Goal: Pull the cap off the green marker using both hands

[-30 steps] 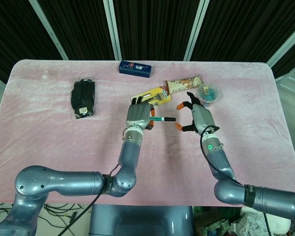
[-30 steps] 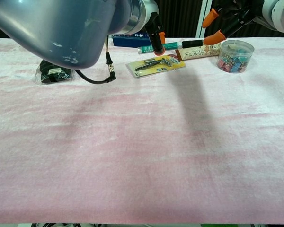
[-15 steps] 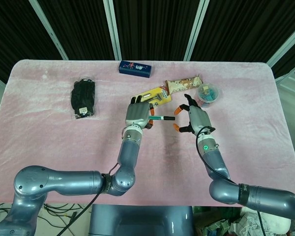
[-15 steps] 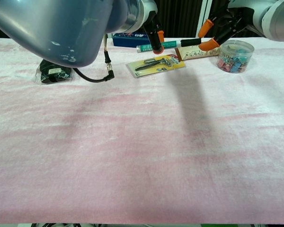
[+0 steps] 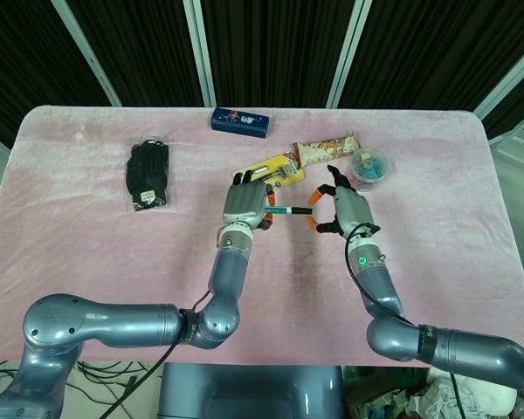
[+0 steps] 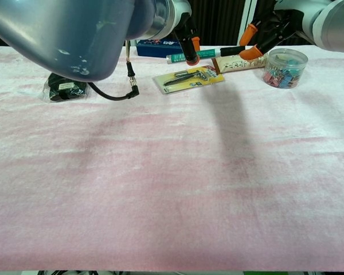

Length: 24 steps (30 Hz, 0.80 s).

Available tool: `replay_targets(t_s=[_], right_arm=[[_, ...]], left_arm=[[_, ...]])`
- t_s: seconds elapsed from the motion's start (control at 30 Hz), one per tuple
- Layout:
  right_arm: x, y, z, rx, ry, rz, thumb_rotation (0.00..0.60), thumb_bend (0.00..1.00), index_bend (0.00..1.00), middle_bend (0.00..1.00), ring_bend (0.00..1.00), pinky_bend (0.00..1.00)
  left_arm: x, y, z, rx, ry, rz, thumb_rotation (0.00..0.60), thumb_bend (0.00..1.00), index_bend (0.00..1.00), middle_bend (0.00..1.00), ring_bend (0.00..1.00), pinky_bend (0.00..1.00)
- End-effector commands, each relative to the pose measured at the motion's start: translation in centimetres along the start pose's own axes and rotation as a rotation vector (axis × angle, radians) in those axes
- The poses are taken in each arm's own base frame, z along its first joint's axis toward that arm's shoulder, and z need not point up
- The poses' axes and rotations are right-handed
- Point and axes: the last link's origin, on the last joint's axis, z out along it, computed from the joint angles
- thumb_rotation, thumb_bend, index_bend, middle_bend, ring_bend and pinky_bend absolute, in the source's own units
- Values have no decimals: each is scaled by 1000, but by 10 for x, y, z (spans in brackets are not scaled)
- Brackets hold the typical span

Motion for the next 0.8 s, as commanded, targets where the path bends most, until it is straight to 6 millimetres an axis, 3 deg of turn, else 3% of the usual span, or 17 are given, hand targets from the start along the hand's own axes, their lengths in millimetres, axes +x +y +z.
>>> replay_targets(t_s=[0.03,0.53,0.8], right_arm=[[0,0,0,-2,0,4,600,218,526,0,60,153],[-1,-1,1,-8,3,-2,600,247,555,0,63,153],[-2,1,1,-13,1,-1,600,300,642,0,72,153]], left_arm=[[0,0,0,-2,0,0,600,481,630,299,0,0],[-2,1,-1,-6,1,1,600,481,630,299,0,0],[-2,3,-3,-14,5,-5,600,481,630,299,0,0]])
